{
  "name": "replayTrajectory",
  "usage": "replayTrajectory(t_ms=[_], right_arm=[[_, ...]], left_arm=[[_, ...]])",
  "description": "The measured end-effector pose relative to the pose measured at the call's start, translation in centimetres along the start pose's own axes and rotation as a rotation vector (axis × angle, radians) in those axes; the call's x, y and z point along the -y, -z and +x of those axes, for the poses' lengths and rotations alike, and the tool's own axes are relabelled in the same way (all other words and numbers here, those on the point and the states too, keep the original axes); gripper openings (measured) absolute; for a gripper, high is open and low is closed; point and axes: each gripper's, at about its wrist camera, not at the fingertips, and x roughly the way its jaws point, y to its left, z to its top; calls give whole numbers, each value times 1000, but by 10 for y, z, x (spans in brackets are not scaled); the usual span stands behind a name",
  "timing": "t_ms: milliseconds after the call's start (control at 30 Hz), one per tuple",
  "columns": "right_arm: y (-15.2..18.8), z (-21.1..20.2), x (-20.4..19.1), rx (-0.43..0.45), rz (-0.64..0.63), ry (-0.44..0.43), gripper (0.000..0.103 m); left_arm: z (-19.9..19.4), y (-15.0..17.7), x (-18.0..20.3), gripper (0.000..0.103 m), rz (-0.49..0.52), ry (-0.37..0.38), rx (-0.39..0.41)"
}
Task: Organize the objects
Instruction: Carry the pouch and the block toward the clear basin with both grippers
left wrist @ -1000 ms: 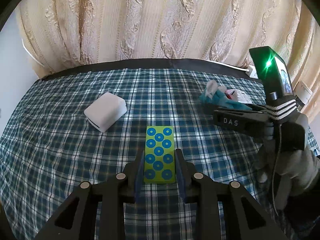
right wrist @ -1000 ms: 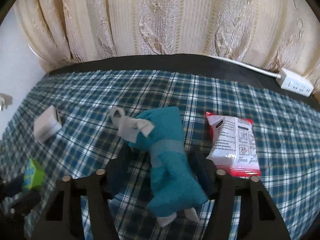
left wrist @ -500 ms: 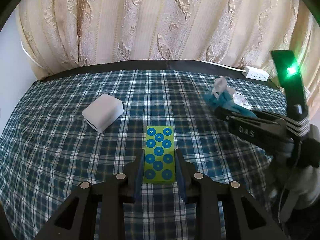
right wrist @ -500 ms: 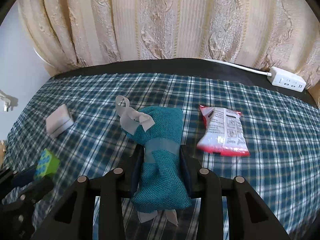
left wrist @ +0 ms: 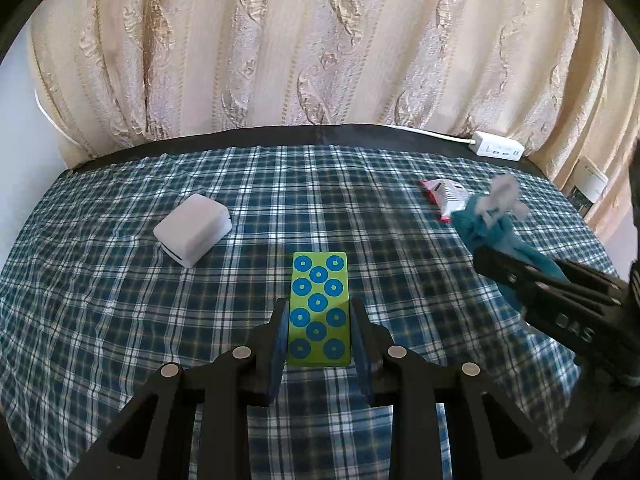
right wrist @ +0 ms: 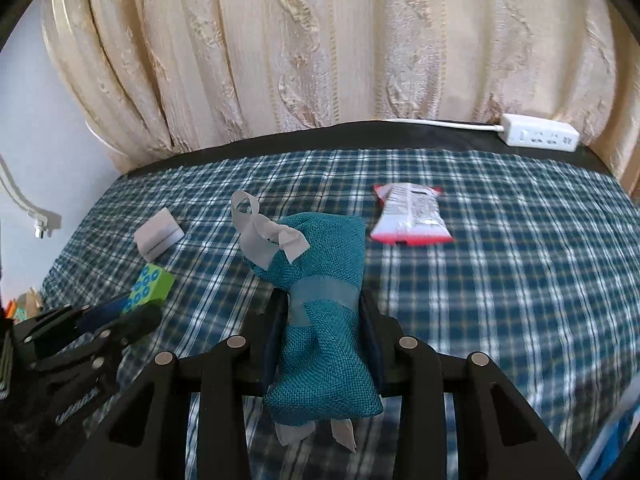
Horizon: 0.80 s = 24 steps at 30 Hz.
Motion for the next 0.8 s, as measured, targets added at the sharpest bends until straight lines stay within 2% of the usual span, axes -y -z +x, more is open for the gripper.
replayTrajectory(t_ms=[167, 433, 800], right_arm=[[12, -26, 10, 18, 52, -3, 37], [34, -66, 26, 49, 120, 39, 37], [57, -111, 50, 88, 184, 104, 37]], left_arm=[[-3, 0, 3, 31, -2, 37, -1], [-10, 1, 10, 31, 12, 104, 3], [-9, 8, 22, 31, 51, 105, 2]])
